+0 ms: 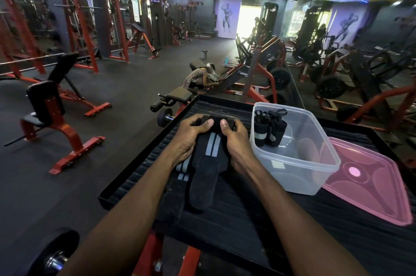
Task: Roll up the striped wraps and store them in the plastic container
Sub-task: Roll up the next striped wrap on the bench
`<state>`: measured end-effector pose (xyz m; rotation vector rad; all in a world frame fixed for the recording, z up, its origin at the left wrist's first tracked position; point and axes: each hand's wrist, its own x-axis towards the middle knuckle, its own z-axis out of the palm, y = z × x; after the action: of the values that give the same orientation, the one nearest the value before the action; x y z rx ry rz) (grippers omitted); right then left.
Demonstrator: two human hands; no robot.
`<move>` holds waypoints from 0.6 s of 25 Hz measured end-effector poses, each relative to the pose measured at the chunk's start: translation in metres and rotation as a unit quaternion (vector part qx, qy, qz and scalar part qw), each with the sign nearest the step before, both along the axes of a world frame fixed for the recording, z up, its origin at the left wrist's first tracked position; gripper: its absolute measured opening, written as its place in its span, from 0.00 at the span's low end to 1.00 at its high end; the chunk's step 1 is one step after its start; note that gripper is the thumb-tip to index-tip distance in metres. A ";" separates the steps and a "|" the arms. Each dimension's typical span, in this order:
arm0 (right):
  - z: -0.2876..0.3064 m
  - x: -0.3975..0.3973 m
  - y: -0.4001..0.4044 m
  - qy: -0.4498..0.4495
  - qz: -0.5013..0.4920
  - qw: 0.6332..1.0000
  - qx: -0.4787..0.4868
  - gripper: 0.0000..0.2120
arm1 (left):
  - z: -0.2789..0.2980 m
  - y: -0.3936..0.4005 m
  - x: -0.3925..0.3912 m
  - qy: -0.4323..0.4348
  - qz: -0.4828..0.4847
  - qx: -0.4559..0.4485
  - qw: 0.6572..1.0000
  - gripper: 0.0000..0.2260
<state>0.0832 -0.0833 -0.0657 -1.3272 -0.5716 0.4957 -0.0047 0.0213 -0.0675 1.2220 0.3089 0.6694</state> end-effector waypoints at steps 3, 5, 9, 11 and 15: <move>0.001 -0.001 0.001 -0.027 0.009 1.000 0.011 0.06 | 0.001 0.000 -0.001 0.001 -0.033 -0.047 0.998 0.21; 0.002 -0.003 0.002 -0.033 0.019 0.999 0.019 0.09 | 0.001 0.001 0.000 0.012 -0.006 -0.036 0.999 0.19; 0.001 0.000 0.001 0.017 0.008 1.000 0.008 0.08 | -0.002 0.003 0.003 0.000 0.011 0.019 1.000 0.07; 0.000 0.003 0.001 -0.005 -0.003 1.000 -0.004 0.08 | -0.002 0.001 0.003 -0.004 -0.002 0.020 1.000 0.06; 0.002 0.001 -0.003 -0.104 -0.001 0.995 0.001 0.08 | -0.001 0.001 0.003 -0.005 0.001 -0.012 1.000 0.12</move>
<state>0.0842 -0.0861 -0.0636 -1.3856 -0.7428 0.3574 -0.0014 0.0218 -0.0683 1.1945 0.3085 0.6719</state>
